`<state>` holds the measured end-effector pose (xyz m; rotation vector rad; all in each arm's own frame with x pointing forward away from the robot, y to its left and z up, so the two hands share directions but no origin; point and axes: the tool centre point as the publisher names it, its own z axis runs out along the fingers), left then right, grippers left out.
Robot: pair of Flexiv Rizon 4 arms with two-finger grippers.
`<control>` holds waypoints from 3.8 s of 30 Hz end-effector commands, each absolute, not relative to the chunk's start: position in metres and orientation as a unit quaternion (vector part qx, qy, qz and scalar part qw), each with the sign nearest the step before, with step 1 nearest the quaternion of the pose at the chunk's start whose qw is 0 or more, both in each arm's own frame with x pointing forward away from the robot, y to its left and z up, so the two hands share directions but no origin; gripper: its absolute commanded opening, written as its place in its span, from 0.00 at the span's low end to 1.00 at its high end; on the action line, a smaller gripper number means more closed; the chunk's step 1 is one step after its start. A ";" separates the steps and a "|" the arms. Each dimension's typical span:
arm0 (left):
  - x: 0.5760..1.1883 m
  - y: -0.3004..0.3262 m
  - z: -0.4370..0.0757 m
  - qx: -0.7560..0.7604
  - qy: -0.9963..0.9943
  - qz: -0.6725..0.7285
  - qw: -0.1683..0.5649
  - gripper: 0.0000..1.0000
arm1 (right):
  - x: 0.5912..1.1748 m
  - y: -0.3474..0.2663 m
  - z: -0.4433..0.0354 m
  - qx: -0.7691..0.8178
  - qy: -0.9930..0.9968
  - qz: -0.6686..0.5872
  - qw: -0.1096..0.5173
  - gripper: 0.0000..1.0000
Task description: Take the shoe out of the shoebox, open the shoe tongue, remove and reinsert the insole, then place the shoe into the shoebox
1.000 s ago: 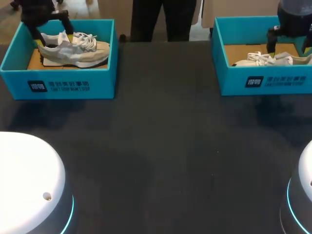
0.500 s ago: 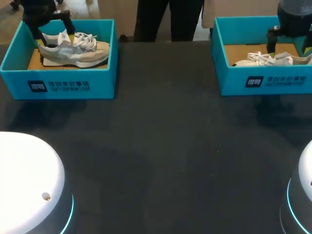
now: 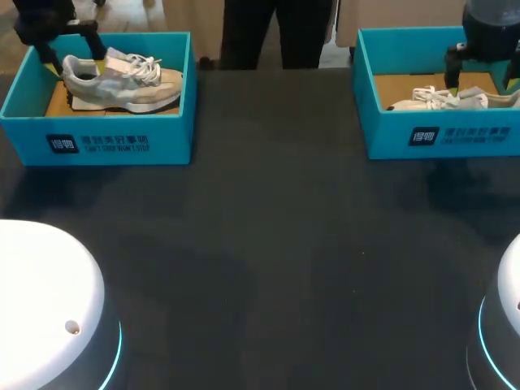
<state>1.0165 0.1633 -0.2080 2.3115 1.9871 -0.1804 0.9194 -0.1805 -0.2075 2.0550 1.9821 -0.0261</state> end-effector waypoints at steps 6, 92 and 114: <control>1.057 0.188 -0.224 0.770 0.637 -0.029 0.013 1.00 | 0.919 -0.181 -0.208 0.712 0.687 -0.009 0.143 1.00; 1.212 0.267 -0.294 0.804 0.588 0.079 0.030 1.00 | 0.919 -0.181 -0.208 0.712 0.687 -0.009 0.143 1.00; 1.218 0.265 -0.332 0.800 0.598 0.039 0.035 0.71 | 0.919 -0.181 -0.208 0.712 0.687 -0.009 0.143 1.00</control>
